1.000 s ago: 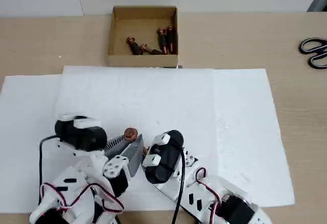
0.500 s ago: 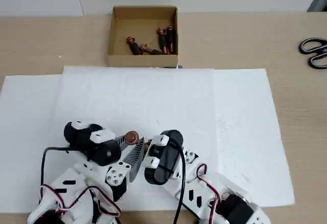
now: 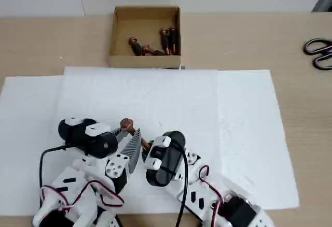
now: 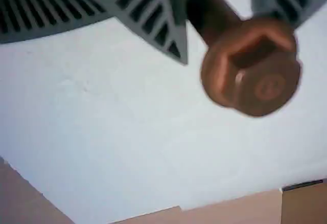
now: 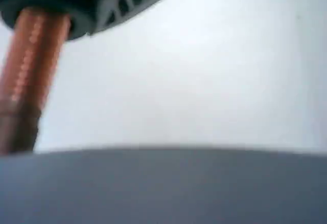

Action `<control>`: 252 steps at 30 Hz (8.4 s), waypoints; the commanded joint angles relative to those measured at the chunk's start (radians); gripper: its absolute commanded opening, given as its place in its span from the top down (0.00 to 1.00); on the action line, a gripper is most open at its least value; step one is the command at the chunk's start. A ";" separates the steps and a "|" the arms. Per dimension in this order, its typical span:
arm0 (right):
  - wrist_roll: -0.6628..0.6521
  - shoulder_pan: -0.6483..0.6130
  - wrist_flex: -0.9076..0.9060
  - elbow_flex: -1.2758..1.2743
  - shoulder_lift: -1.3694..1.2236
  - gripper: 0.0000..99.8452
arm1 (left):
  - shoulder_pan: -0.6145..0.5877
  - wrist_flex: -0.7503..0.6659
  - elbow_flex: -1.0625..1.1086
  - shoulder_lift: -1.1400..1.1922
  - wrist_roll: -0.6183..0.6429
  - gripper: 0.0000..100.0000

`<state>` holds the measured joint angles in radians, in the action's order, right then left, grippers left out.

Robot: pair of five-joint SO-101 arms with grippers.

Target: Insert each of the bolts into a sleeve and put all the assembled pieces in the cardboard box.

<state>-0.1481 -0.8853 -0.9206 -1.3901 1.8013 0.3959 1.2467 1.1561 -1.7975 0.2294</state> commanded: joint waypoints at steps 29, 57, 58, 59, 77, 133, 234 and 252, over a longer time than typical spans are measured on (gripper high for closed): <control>-0.003 0.028 0.036 0.006 0.010 1.00 | -0.068 -0.034 -0.033 0.009 -0.018 1.00; -0.002 0.030 0.280 -0.201 0.010 1.00 | -0.187 -0.112 0.019 0.008 0.459 1.00; -0.002 0.030 0.280 -0.201 0.010 1.00 | -0.170 -0.112 0.021 0.008 0.459 1.00; -0.002 0.030 0.280 -0.201 0.010 1.00 | -0.152 -0.112 0.021 0.008 0.463 1.00; -0.003 0.068 0.340 -0.209 0.012 1.00 | -0.044 -0.112 0.019 0.009 0.479 1.00; -0.095 0.007 0.427 -0.087 0.010 1.00 | -0.058 -0.130 0.053 0.011 0.476 0.99; 0.176 0.628 0.314 0.951 -1.142 1.00 | -0.460 -0.384 0.526 0.005 -0.233 0.99; 0.144 0.559 0.541 1.743 -2.043 1.00 | -0.460 -0.384 0.526 0.005 -0.233 0.99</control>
<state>0.0161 -0.2961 -0.4542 0.2256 -0.1657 -0.0568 0.8677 1.6855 -1.7852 -0.0069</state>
